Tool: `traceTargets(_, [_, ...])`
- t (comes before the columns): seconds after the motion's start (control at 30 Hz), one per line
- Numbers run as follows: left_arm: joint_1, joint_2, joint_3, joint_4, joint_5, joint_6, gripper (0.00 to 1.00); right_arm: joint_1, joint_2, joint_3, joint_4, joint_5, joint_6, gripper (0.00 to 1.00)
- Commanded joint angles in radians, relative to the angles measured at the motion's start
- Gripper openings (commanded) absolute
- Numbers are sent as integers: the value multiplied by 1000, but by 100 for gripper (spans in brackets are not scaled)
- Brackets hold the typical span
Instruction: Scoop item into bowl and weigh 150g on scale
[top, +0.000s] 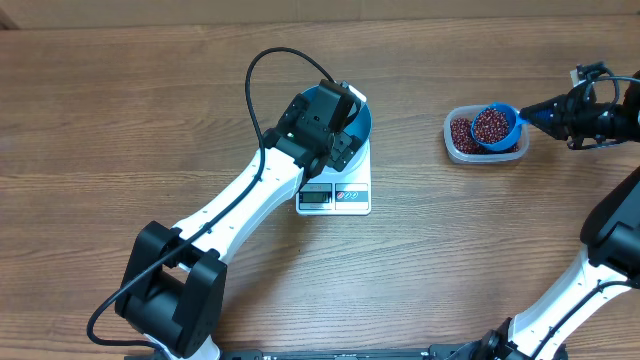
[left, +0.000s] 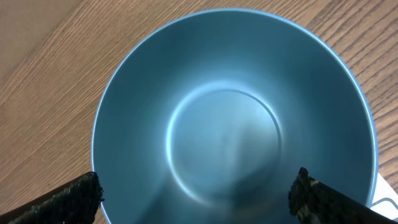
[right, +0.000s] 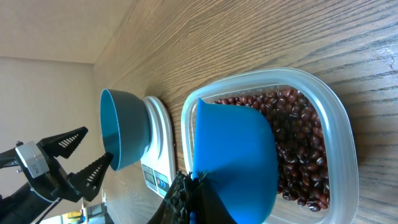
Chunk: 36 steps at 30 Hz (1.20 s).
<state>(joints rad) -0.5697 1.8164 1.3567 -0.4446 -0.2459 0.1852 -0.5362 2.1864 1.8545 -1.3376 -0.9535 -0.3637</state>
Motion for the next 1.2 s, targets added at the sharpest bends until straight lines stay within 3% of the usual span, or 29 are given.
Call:
traceTargets(0.0, [-6,10,22,-3,14,21,100,-3,15,-6,0,-28,-8,4])
traceTargets(0.43, [-6,10,22,-103,40,22,99,-3,15,-6,0,-28,-8,4])
traceTargets(1.17, [-7,9,22,-105,95,33,100,-3,15,-6,0,-28,-8,4])
